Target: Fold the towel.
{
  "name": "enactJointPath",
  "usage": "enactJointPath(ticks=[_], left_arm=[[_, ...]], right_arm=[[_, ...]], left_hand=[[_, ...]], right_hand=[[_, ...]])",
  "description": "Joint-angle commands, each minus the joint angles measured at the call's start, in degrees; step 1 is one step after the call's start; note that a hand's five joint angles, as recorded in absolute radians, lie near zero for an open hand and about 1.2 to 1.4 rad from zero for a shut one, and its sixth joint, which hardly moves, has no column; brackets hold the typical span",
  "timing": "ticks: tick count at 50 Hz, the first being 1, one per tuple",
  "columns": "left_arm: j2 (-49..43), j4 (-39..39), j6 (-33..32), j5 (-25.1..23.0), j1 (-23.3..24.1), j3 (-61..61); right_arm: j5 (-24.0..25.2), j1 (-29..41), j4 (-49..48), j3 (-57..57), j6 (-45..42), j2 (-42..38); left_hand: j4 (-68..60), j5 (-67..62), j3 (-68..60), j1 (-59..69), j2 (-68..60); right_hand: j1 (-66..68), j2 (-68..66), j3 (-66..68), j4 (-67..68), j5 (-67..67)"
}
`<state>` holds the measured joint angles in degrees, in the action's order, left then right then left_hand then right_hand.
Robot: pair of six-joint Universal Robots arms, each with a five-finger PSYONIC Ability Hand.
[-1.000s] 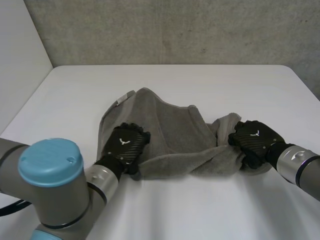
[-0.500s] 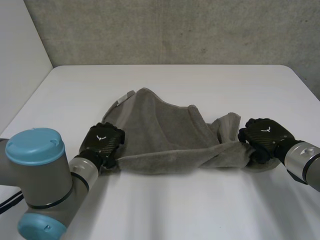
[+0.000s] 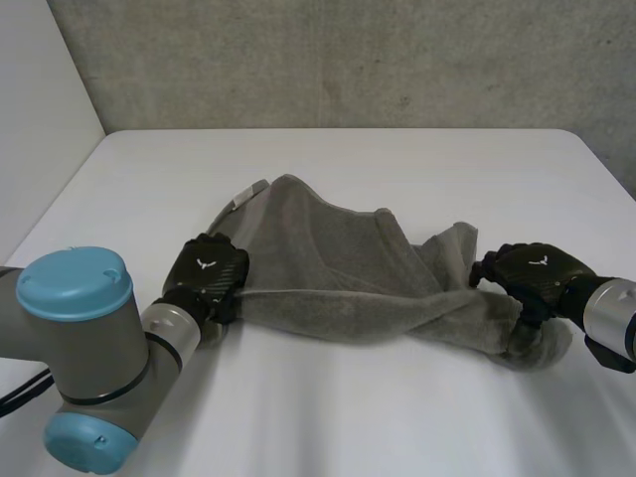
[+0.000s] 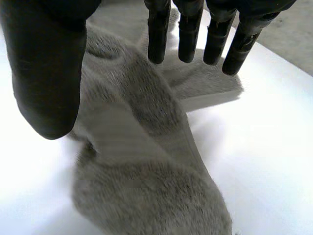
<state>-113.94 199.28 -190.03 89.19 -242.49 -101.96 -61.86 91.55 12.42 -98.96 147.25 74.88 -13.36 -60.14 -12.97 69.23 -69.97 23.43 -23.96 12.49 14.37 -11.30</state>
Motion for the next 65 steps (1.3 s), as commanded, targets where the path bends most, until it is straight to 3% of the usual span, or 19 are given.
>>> enactJointPath(ticks=[1,3,12,14,17,23,25,35,43,52,65], left_arm=[[0.91,-0.04,-0.08,0.02,0.00,-0.43],[1.35,-0.12,-0.08,-0.51,-0.18,-0.52],[3.55,-0.12,-0.17,-1.21,-1.32,-1.66],[4.25,-0.21,-0.17,-1.21,-1.93,-1.66],[4.69,-0.12,-0.17,-1.21,-2.72,-1.58],[4.87,-0.12,-0.17,-1.21,-3.16,-1.49],[4.87,-0.12,-0.17,-1.21,-3.16,-1.49],[5.39,-0.21,-0.17,-1.30,-2.99,-1.84],[5.75,-0.47,-0.17,-1.30,-3.25,-2.19],[6.89,-0.47,-0.17,-2.00,-5.62,-2.80],[8.12,-0.47,-0.17,-2.62,-6.68,-3.24]], right_arm=[[4.29,-0.40,5.77,2.54,0.50,-1.05],[5.43,-0.41,6.30,3.07,0.67,-2.36],[5.34,-0.40,7.00,4.04,1.55,-3.51],[5.60,-0.49,7.70,4.04,1.47,-3.33],[5.96,-0.49,8.32,4.12,0.68,-3.24],[6.31,-1.81,8.23,4.39,1.29,-3.16],[6.40,-1.90,7.53,4.82,1.81,-3.33],[5.96,-0.67,2.00,5.70,7.52,-7.46],[5.08,0.04,2.25,6.67,6.91,-10.89],[6.40,-1.19,5.85,4.39,6.39,-9.49],[8.94,-3.48,7.44,0.08,2.26,-4.56]], left_hand=[[3.36,-3.83,2.97,4.74,-4.00],[3.36,-9.84,2.97,10.75,-10.00],[3.36,-9.86,2.97,10.77,-10.03],[3.36,-9.86,2.97,10.77,-10.03],[3.36,-9.86,2.97,10.77,-10.03],[3.36,-9.86,2.97,10.77,-10.03],[3.36,-9.86,2.97,10.77,-10.03],[3.36,-9.86,2.97,10.77,-10.03],[3.36,-9.86,2.97,10.77,-10.03],[3.36,-9.86,2.97,10.77,-10.03],[3.36,-9.86,2.97,10.77,-10.03]], right_hand=[[-3.59,4.12,-2.49,-4.37,1.46],[-3.42,3.96,-2.49,-4.37,1.29],[1.46,-0.92,-2.49,-4.37,-3.59],[20.01,-19.47,-2.49,-4.37,-22.14],[25.17,-24.63,-2.49,-4.37,-27.30],[19.29,-18.75,-2.49,-4.37,-21.42],[-5.17,5.71,-2.49,-4.37,3.04],[-3.59,4.13,-2.49,-4.37,1.46],[3.95,-3.41,-2.49,-4.37,-6.08],[19.44,-18.91,-2.49,-4.37,-21.57],[20.13,-19.59,-2.49,-4.37,-22.26]])
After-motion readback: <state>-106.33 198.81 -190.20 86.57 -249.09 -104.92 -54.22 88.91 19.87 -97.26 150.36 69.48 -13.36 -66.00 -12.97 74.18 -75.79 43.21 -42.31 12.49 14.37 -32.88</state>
